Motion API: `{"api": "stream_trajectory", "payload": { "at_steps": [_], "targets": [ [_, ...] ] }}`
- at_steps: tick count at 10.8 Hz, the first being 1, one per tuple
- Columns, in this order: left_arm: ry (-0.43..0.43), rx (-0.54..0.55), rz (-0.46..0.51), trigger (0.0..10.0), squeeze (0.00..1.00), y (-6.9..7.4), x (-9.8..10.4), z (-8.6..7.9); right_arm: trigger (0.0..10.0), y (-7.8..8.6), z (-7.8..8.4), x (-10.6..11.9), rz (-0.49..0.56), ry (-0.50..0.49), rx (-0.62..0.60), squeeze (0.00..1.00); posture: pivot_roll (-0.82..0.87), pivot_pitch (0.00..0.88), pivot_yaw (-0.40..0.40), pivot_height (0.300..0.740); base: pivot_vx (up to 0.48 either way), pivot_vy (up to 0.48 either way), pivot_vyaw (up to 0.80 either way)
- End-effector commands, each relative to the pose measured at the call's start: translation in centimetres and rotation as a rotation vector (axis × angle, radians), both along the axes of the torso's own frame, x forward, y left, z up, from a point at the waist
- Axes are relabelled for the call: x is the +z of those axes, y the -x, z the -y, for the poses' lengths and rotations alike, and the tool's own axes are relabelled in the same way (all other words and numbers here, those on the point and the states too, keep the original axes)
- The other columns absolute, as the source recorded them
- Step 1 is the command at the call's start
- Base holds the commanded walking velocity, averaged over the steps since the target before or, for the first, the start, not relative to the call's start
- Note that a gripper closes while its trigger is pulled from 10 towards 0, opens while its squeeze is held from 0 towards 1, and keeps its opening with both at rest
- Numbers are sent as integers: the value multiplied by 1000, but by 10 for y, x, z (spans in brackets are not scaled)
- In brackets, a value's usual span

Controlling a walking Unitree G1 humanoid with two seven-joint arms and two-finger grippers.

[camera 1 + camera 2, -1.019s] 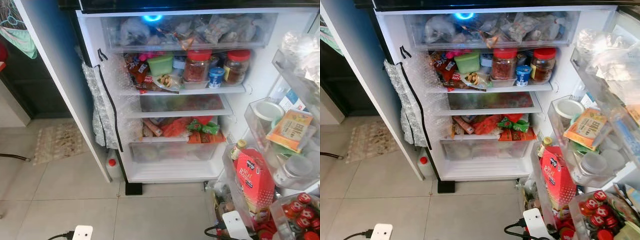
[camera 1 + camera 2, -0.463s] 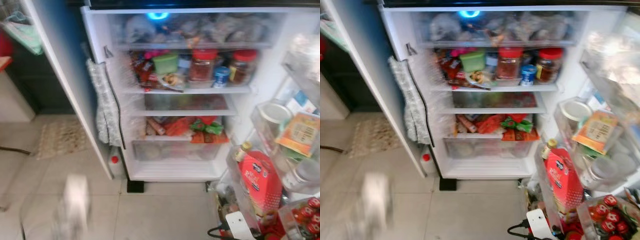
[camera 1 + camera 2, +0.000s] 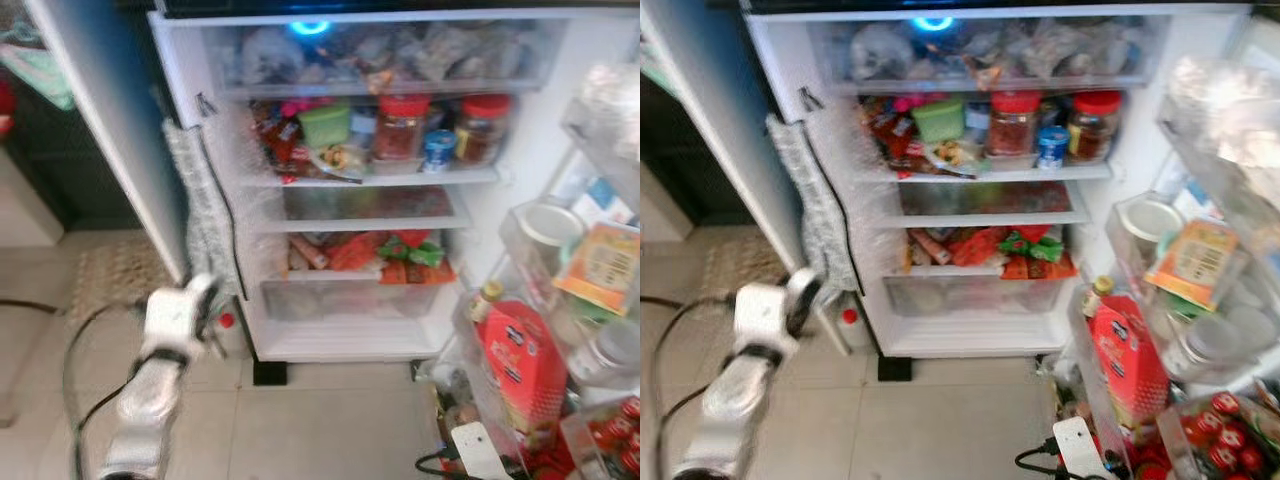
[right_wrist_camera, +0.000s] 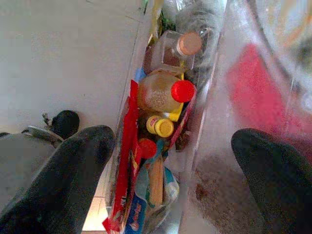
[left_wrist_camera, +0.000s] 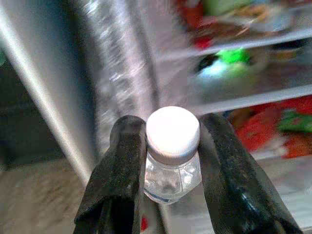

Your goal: Restocking fridge

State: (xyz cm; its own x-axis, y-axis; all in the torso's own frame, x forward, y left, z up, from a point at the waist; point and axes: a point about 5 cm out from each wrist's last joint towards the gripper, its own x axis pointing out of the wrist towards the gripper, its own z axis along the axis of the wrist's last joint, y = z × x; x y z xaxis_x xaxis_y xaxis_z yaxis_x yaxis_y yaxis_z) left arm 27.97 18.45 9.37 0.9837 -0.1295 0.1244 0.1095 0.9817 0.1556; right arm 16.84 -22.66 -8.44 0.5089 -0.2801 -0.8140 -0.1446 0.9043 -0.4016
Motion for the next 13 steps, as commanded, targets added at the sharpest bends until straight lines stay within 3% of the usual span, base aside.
{"api": "stream_trajectory", "payload": {
  "at_steps": [1,2,4,6,10,13],
  "targets": [
    [26,-37,-8,10000,0,5,2,8,10000,4,1,-2,-17,1,-7,0,-24,31,21,740,0,0,0],
    [35,-82,-2,10000,0,10,8,22,10000,5,1,-2,-20,2,-11,0,-24,31,21,740,0,0,0],
    [20,-97,-27,10000,0,15,11,25,10000,8,1,-3,-3,-34,-83,0,-20,16,23,740,0,0,0],
    [21,-97,-50,10000,0,15,16,23,10000,8,0,-3,8,-63,-74,0,-18,9,23,740,0,0,0],
    [11,-112,-77,10000,0,16,20,25,10000,8,4,-2,11,21,-82,0,-15,14,18,740,0,0,0],
    [14,-111,-88,10000,0,16,22,24,10000,8,7,0,32,90,-116,0,-12,25,17,740,289,0,0]
  ]
}}
